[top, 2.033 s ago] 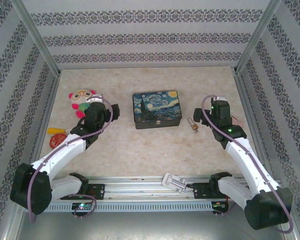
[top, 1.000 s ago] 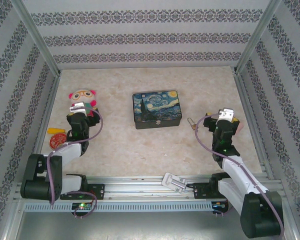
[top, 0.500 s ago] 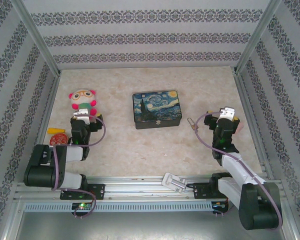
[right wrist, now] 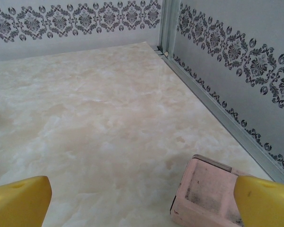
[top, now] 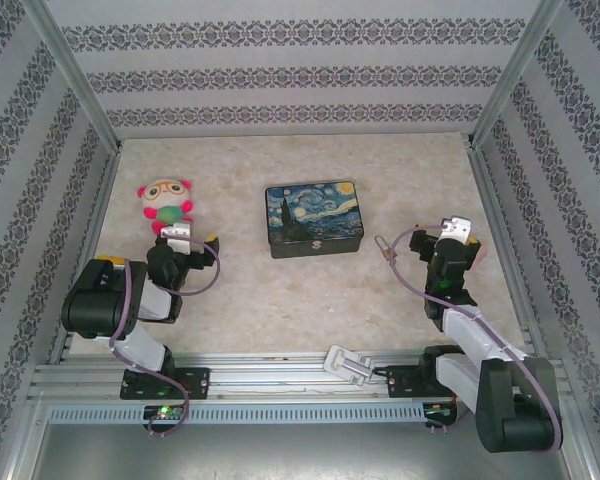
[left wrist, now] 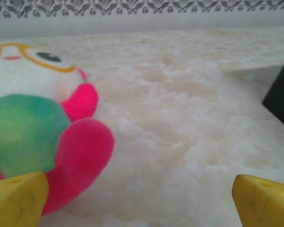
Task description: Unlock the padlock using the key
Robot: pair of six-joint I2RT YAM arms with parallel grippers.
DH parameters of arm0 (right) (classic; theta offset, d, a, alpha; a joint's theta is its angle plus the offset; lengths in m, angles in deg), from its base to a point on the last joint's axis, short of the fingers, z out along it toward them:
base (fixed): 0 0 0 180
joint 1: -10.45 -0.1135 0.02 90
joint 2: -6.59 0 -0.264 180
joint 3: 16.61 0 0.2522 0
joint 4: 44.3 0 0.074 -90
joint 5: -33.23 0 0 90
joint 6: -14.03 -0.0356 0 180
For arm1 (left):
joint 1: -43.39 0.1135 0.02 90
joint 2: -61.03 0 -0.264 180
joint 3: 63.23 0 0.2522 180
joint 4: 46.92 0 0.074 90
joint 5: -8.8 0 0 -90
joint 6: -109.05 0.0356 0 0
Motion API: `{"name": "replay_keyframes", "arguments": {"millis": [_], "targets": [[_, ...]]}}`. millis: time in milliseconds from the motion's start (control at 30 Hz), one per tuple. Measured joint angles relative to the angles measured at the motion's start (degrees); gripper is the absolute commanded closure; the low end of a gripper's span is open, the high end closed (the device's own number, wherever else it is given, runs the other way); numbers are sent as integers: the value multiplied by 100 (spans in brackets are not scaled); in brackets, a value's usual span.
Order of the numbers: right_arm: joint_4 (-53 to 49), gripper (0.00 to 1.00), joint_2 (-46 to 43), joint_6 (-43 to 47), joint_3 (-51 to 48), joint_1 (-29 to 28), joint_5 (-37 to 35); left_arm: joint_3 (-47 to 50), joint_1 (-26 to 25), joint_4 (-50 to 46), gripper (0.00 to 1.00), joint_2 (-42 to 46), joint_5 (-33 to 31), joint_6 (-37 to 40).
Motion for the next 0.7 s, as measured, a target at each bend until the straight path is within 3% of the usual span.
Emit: {"name": "replay_keyframes", "arguments": {"millis": [267, 700], "targets": [[754, 2, 466, 42, -142, 39, 299, -745, 63, -857, 1, 94, 393, 116], [2175, 2, 1733, 39, -151, 111, 1036, -905, 149, -1456, 1, 96, 199, -9]]}}
